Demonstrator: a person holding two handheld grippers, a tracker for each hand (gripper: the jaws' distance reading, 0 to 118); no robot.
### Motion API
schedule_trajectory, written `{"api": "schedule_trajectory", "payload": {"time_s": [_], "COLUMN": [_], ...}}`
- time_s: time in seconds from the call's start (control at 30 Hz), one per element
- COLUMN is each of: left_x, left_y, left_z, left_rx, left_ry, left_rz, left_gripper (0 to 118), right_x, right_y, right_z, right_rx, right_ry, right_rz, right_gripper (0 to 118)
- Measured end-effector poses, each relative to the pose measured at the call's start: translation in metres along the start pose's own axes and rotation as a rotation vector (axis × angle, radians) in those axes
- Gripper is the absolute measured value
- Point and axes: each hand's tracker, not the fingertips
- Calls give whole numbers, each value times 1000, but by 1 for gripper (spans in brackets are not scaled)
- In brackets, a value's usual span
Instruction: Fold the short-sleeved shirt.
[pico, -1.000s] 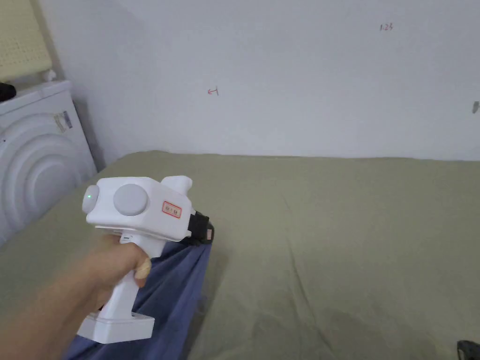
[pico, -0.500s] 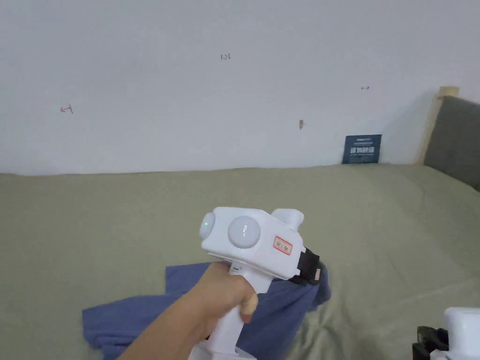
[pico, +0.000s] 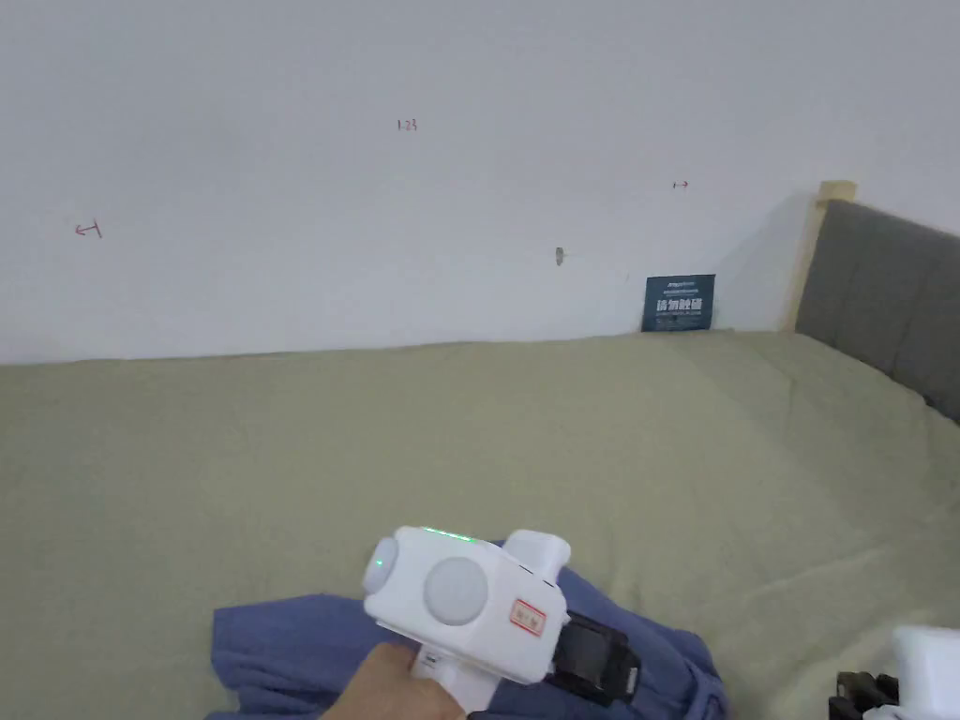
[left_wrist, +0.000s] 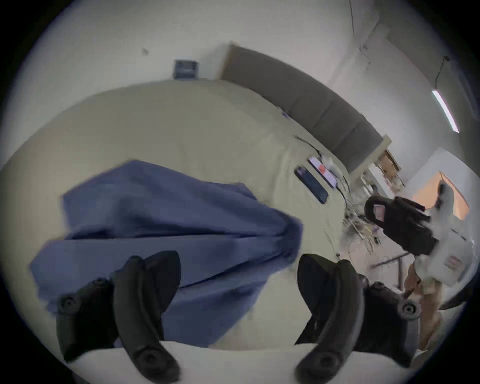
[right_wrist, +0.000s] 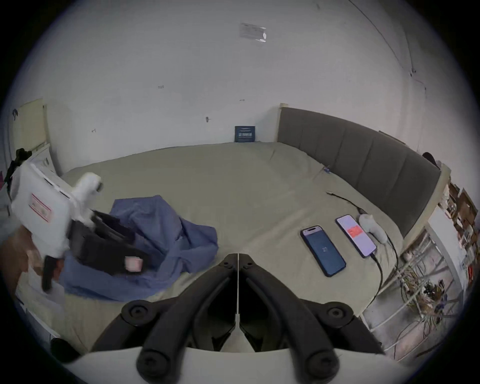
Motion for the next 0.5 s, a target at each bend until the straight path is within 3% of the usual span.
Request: {"api": "schedule_trajectory", "payload": {"time_s": [0.1,0.13,0.17,0.2,0.23,0.33,0.5], "left_x": [-41,-55,-62,-73,-81,-96,-112], "left_y": [-27,-40,-54,-72,-91,-142,-201], "left_z": [85,109,135,156,176,208,220], "left_rx": [130,173,216,265,303,346,314], "left_ry": [166,215,276,335,402,554,458], "left_rz": [76,122,165,213,258,352,463], "left_gripper": [94,83,69,44,5,0,0], "right_x": [-13,-19,-23,-28,-32,-43,-57], "right_y": [8,9,10,11,11,9,-5], "right_z": [-3,-2,-2,-1,-2,-3,-5], "right_rx": [0,5,10,16,15,-5,-53], "right_ry": [37,52,71,89,95,121,162], "right_rz": [13,25,34,40,41,34,54], "right_gripper": [1,1,1,1,1,1,1]}}
